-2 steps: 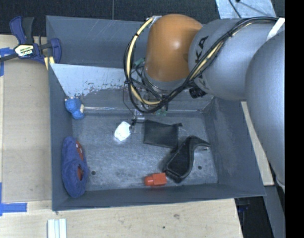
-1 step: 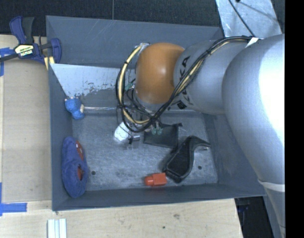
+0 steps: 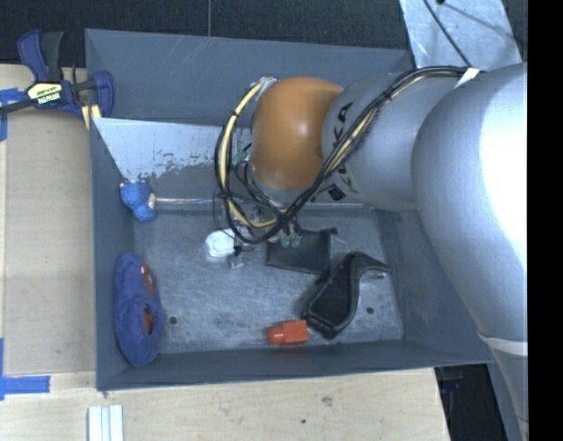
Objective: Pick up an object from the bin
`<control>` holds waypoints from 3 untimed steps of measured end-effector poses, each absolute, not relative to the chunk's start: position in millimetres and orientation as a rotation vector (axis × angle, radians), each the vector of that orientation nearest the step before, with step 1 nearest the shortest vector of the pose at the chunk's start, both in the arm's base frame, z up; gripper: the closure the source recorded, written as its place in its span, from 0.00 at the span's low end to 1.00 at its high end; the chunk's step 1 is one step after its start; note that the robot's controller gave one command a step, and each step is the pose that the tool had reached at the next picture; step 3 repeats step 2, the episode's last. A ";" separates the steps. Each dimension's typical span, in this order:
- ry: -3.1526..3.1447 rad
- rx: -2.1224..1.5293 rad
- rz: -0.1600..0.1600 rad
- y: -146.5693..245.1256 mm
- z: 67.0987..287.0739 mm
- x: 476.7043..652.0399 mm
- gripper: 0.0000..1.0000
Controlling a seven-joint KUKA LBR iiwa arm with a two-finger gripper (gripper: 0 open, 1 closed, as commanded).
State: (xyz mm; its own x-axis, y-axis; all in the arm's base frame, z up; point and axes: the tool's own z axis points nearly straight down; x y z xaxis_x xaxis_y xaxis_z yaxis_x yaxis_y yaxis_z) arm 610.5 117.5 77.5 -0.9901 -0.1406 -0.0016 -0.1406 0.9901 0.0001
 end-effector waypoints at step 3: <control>3.124 -0.172 0.002 124.7 235.7 611.2 1.00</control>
Offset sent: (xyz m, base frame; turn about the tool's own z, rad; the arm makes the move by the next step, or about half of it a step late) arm -0.0230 -0.0006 0.0860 0.0307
